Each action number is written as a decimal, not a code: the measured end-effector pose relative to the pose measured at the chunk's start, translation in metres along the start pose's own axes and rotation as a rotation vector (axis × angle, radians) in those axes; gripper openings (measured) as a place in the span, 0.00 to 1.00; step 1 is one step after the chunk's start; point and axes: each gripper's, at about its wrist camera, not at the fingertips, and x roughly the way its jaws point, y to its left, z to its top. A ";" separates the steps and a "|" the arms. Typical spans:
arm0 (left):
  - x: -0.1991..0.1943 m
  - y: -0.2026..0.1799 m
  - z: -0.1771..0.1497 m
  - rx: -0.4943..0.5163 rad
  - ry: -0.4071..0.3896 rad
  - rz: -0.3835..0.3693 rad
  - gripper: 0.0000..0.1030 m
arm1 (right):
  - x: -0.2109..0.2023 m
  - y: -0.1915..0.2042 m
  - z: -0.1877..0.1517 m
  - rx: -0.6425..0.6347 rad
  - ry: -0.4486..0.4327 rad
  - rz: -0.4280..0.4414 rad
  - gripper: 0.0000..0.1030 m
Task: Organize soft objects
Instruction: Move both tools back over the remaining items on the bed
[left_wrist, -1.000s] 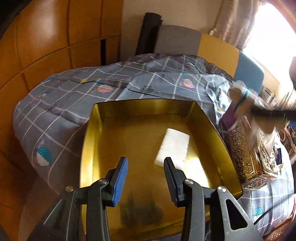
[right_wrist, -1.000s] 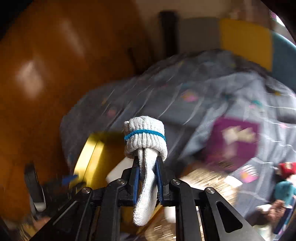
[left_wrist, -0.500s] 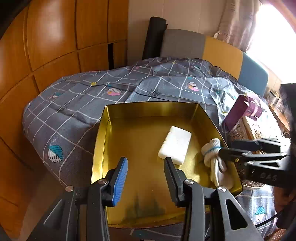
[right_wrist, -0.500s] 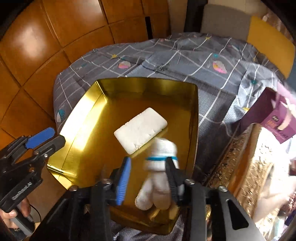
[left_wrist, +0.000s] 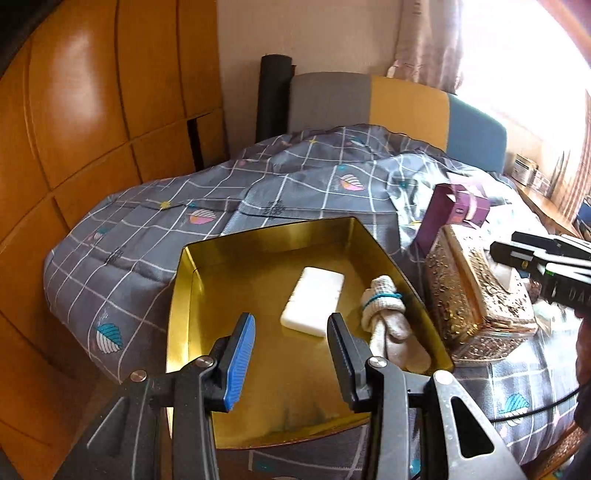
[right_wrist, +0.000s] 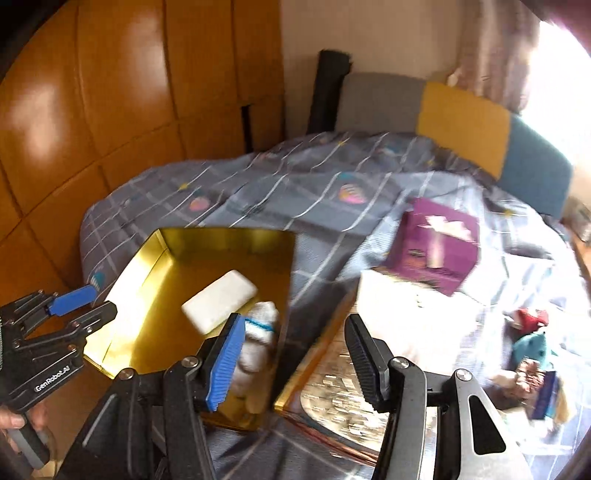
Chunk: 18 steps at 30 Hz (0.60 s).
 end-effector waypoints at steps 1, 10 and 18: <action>-0.001 -0.003 0.000 0.007 0.000 -0.006 0.39 | -0.004 -0.006 -0.001 0.010 -0.010 -0.013 0.56; -0.008 -0.029 0.000 0.079 -0.003 -0.044 0.40 | -0.037 -0.070 -0.015 0.129 -0.063 -0.131 0.60; -0.020 -0.058 0.004 0.163 -0.035 -0.070 0.40 | -0.062 -0.137 -0.038 0.235 -0.082 -0.277 0.62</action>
